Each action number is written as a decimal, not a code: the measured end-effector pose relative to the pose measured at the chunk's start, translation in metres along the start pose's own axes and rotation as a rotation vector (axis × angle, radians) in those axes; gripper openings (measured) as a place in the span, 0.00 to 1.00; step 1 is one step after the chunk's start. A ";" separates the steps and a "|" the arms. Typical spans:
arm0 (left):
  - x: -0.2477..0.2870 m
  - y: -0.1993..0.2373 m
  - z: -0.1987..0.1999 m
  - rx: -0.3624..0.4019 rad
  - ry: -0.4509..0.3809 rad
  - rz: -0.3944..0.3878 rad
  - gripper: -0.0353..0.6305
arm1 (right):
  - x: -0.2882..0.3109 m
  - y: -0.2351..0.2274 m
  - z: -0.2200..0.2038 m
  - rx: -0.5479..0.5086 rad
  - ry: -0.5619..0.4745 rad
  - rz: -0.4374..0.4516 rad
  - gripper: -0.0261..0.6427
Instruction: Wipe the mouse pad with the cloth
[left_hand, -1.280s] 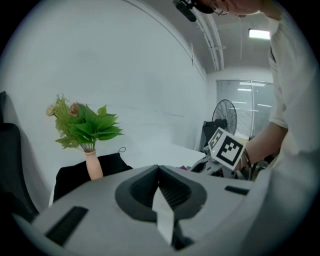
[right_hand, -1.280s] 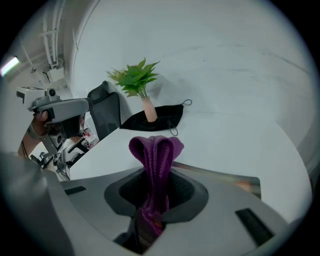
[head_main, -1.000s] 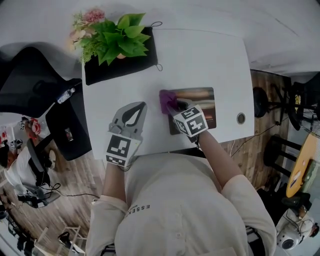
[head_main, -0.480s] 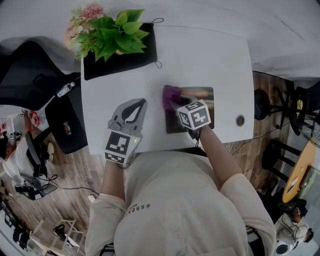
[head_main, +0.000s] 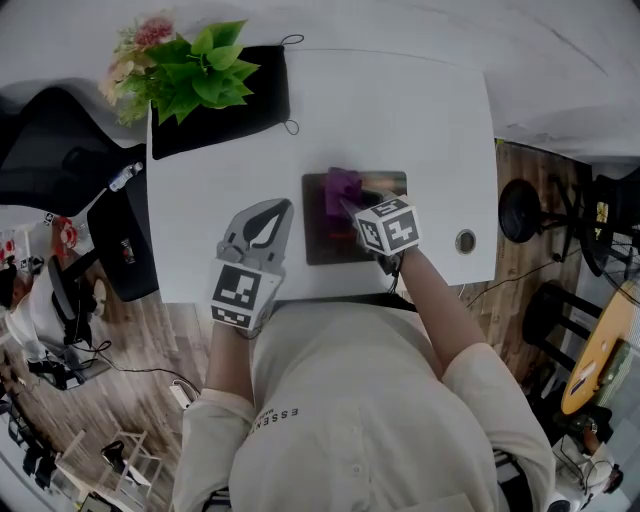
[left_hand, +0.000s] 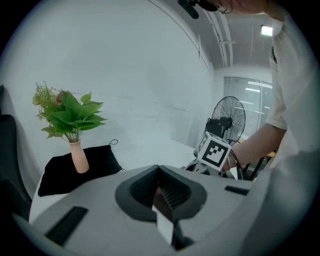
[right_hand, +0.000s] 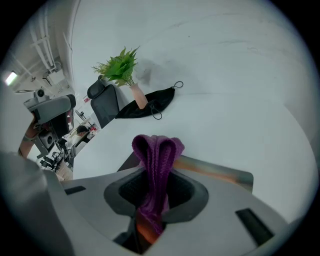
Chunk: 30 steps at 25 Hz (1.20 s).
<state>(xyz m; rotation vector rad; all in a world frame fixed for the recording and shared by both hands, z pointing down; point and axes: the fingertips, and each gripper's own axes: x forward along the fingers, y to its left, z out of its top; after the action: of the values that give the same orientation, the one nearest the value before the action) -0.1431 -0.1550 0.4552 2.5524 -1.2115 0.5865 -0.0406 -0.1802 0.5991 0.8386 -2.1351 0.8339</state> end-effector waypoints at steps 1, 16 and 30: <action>0.003 -0.005 0.001 -0.003 0.001 0.003 0.06 | -0.003 -0.004 -0.001 -0.002 -0.001 0.002 0.18; 0.051 -0.063 0.014 -0.002 0.006 0.010 0.06 | -0.043 -0.071 -0.025 0.022 -0.026 0.010 0.18; 0.068 -0.101 0.022 0.003 -0.001 0.008 0.06 | -0.084 -0.135 -0.051 0.081 -0.018 -0.096 0.19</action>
<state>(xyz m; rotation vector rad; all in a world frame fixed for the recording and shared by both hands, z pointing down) -0.0197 -0.1472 0.4614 2.5523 -1.2224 0.5890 0.1256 -0.1949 0.6043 0.9857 -2.0704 0.8705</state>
